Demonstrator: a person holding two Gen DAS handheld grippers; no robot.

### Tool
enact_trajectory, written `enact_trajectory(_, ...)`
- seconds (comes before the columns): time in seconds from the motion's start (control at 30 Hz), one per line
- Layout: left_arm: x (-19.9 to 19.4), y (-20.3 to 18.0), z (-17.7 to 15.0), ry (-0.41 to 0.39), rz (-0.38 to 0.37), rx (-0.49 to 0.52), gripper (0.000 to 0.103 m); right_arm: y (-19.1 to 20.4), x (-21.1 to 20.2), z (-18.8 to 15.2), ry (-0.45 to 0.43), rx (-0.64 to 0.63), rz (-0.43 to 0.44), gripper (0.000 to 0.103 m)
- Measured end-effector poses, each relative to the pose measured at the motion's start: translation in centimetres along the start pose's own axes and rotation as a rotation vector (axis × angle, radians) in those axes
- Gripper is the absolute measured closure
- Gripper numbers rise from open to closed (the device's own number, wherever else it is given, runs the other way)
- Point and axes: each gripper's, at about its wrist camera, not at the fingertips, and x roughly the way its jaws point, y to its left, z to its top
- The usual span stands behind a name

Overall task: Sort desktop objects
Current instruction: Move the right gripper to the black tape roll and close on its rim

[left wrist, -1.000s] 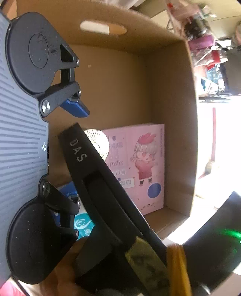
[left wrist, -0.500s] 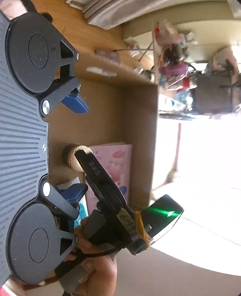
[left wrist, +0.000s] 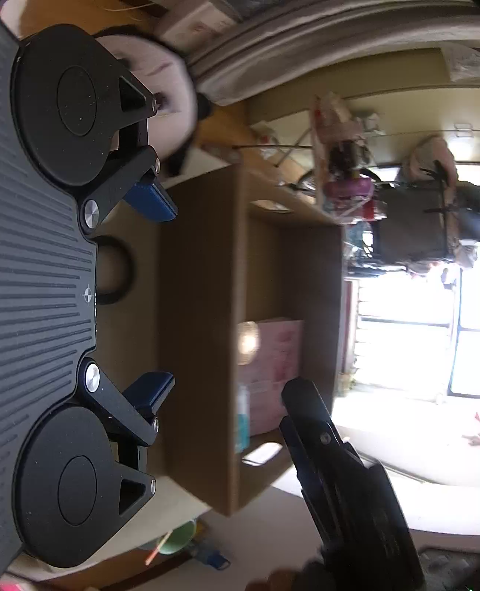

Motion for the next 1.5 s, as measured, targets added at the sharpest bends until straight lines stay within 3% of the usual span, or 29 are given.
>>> enact_trajectory(0.13, 0.7, -0.3, -1.8, 0.016, 0.053, 0.003, 0.014, 2.4, 2.0, -2.6, 0.056, -0.035, -0.006, 0.042)
enact_trajectory(0.33, 3.2, -0.2, -3.0, 0.069, 0.092, 0.023, 0.014, 2.6, 6.4, -3.3, 0.109, -0.025, -0.052, 0.046)
enact_trajectory(0.63, 6.2, 0.2, -3.1, 0.104, 0.086, 0.104, 0.015, 2.3, 12.1, -4.2, 0.212, -0.054, -0.099, 0.057)
enact_trajectory(0.87, 7.2, 1.3, -3.7, 0.136, 0.086, 0.086, 0.015, 2.3, 14.6, -4.2, 0.273, -0.091, -0.118, 0.066)
enact_trajectory(0.93, 7.4, 1.6, -3.7, 0.136, 0.089, 0.085, 0.015, 2.5, 15.1, -4.3, 0.289, -0.114, -0.131, 0.078)
enact_trajectory(1.0, 7.5, 1.7, -3.6, 0.133, 0.087, 0.086, 0.015, 2.4, 15.5, -4.4, 0.307, -0.118, -0.138, 0.082)
enact_trajectory(1.23, 7.7, 1.8, -3.7, 0.129, 0.080, 0.091, 0.015, 1.8, 14.6, -4.8, 0.322, -0.112, -0.144, 0.083)
enact_trajectory(1.37, 7.7, 2.0, -4.0, 0.139, 0.024, 0.061, 0.014, 0.9, 13.6, -5.3, 0.342, -0.074, -0.144, 0.083)
enact_trajectory(1.5, 7.6, 1.2, -4.6, 0.141, 0.017, 0.094, 0.017, -0.3, 12.4, -6.1, 0.357, -0.013, -0.131, 0.083)
